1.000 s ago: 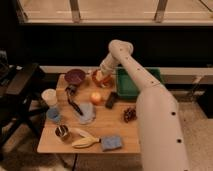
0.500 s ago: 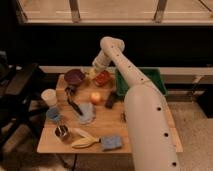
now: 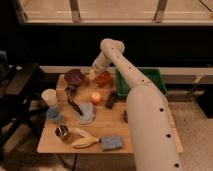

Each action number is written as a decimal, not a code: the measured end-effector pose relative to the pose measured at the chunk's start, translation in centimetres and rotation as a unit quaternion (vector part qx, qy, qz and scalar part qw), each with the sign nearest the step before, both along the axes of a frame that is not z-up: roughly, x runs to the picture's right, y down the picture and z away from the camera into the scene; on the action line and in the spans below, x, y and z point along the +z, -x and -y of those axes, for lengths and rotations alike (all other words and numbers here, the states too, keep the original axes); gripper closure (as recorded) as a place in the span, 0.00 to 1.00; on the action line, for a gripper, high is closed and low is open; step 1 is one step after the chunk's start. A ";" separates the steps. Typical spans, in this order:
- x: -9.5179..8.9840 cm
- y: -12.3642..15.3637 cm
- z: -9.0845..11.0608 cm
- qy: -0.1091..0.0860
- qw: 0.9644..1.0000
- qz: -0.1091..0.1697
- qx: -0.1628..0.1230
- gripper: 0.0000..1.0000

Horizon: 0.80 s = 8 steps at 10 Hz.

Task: Place fork in purple bowl

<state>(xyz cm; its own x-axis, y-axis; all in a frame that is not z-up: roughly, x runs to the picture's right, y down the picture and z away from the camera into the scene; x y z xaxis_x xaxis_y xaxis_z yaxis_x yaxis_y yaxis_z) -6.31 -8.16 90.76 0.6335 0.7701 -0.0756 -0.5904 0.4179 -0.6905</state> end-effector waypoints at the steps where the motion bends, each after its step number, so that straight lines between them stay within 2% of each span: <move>1: -0.2 0.8 0.1 -0.013 1.000 0.011 -0.008 1.00; 2: -0.3 2.6 0.3 -0.030 0.999 0.026 -0.024 1.00; 4: -0.3 5.6 0.8 -0.053 0.996 0.045 -0.052 1.00; 6: 1.0 6.8 1.3 -0.058 0.995 0.047 -0.073 1.00; 8: 2.4 7.1 1.7 -0.049 0.995 0.039 -0.076 0.98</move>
<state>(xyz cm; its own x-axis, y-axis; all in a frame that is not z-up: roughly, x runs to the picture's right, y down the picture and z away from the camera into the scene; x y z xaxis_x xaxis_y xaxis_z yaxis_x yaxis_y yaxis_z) -13.43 -9.84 93.17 0.7436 0.6668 0.0496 -0.4615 0.5655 -0.6835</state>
